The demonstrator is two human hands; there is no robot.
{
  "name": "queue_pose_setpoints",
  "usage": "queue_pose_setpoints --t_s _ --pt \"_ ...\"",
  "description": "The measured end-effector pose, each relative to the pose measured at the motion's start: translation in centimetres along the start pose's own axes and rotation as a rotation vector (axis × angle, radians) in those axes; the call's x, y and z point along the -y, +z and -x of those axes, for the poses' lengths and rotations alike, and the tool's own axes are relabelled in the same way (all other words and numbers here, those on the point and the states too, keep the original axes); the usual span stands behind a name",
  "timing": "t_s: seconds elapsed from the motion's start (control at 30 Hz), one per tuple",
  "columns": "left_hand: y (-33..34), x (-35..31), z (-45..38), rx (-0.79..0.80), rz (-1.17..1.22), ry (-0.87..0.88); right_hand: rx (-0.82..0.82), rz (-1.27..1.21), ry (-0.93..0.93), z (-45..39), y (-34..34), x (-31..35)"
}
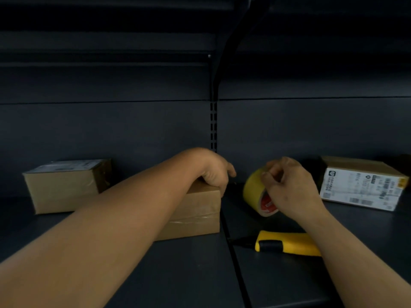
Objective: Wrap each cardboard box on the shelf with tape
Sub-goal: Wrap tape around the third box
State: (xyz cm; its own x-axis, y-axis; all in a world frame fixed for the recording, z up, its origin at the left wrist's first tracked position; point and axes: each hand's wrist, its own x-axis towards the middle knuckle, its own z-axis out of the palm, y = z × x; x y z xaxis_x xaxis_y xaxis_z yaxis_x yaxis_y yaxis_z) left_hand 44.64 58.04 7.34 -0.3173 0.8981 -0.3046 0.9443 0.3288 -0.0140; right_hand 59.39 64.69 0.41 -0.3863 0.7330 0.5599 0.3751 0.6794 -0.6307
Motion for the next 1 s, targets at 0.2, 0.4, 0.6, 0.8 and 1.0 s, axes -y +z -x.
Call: queue_pose_setpoints --t_s 0.2,0.4,0.6,0.8,1.0 --pt "0.6 0.2 1.0 -0.165 0.152 -0.047 0.012 0.009 -0.068 0.4 0.4 0.3" --pt "1.6 1.1 1.6 -0.081 0.233 -0.136 0.019 0.035 -0.104 0.3 0.7 0.5" --pt "2.7 0.8 0.0 -0.319 0.245 -0.212 0.028 0.037 -0.097 0.4 0.8 0.5" --pt "1.3 2.1 4.3 -0.502 0.678 -0.032 0.005 -0.009 -0.092 0.2 0.6 0.1" --pt "0.9 6.0 7.9 0.023 0.273 -0.046 0.012 -0.018 -0.115 0.3 1.0 0.3"
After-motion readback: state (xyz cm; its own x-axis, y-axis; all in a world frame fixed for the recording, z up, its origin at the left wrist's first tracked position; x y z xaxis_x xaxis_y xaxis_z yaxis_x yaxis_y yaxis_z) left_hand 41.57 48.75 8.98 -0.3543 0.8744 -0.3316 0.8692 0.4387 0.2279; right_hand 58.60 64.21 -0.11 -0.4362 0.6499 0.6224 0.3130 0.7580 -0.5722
